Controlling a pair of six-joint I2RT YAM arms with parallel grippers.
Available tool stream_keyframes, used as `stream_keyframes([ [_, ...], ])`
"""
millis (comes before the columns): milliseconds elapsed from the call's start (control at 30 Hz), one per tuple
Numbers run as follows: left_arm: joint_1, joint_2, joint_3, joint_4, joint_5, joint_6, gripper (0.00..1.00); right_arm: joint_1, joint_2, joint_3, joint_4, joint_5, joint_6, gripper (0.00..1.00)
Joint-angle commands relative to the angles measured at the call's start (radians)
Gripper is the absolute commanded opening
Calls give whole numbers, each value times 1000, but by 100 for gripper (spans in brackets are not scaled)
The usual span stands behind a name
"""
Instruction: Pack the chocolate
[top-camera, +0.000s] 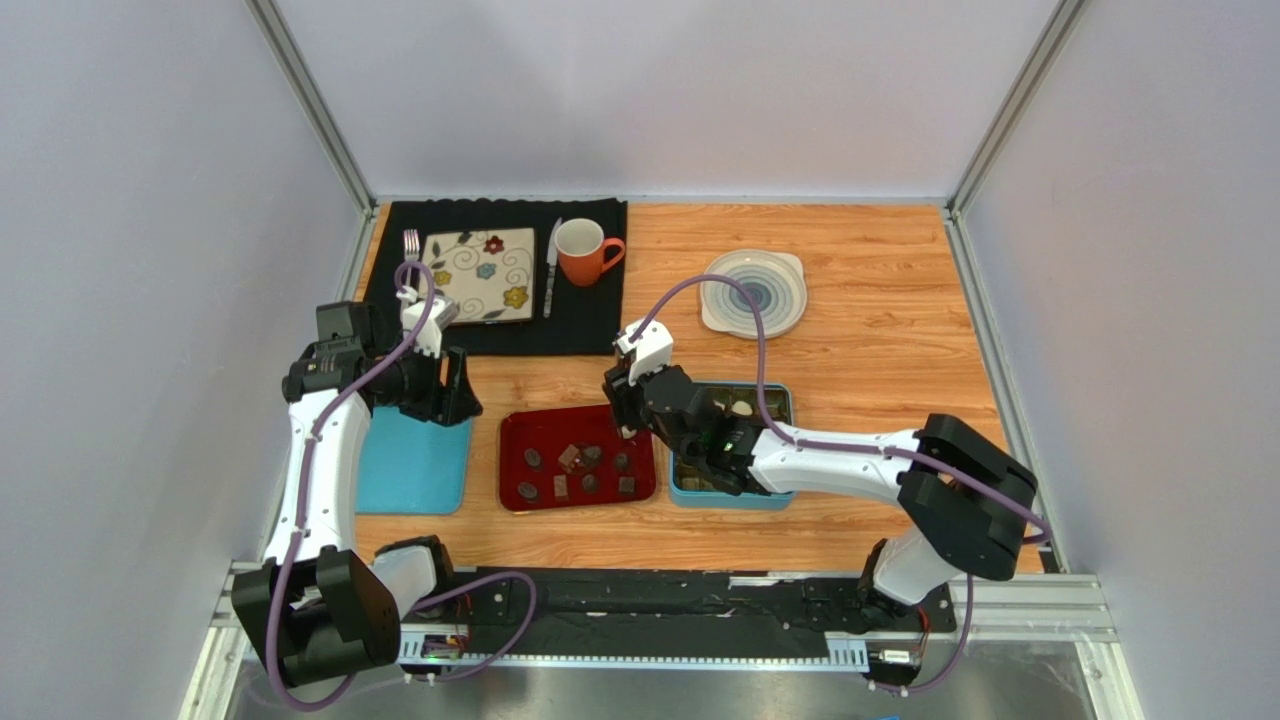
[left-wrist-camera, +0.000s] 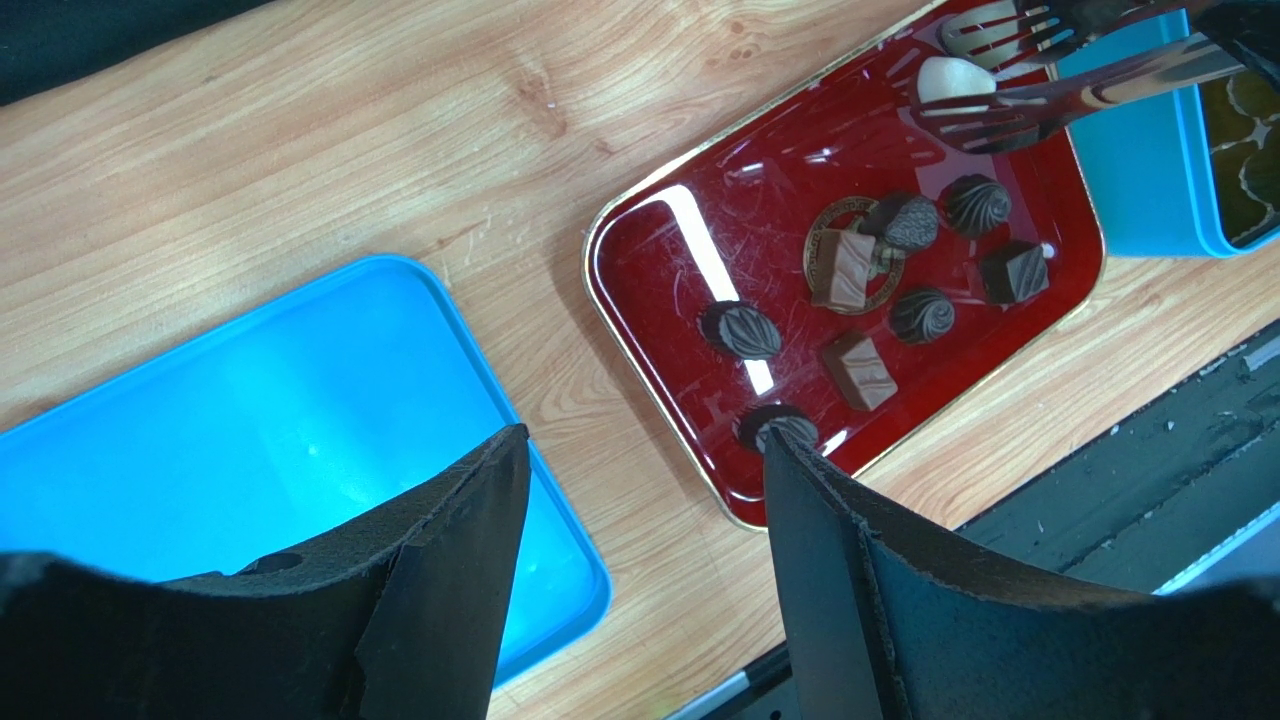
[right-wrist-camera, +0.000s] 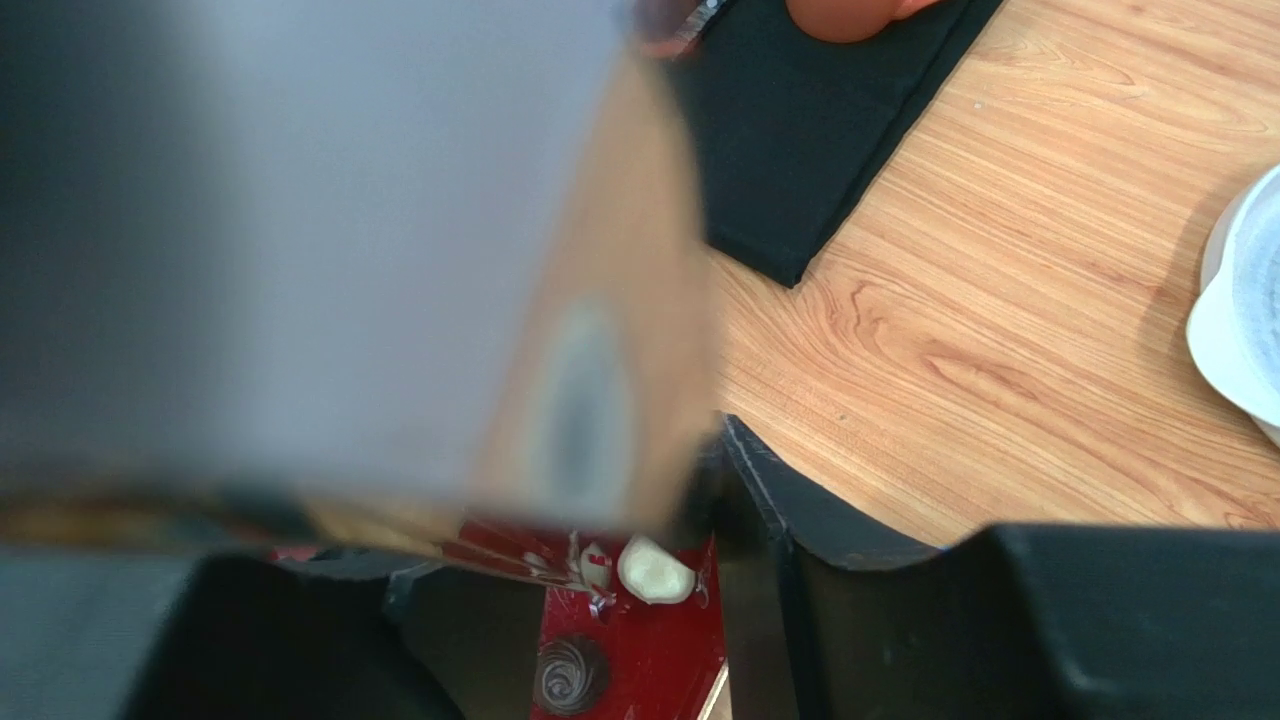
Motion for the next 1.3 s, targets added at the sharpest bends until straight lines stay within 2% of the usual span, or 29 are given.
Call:
stream_keyframes([
  [0, 9, -17, 10, -1, 10, 35, 68, 4, 11, 28, 68, 20, 19, 40],
  [100, 8, -17, 10, 1, 8, 37, 68, 4, 2, 34, 72, 25, 10, 30],
  [267, 8, -15, 8, 1, 7, 34, 68, 1, -62, 67, 43, 50, -44, 21],
  [467, 8, -15, 11, 2, 8, 31, 68, -26, -220, 86, -44, 79, -99, 15],
  [900, 8, -12, 7, 5, 16, 29, 68, -229, -652, -129, -274, 129, -78, 15],
  [1267, 8, -12, 8, 2, 15, 29, 68, -310, -705, -233, -319, 172, -41, 18],
])
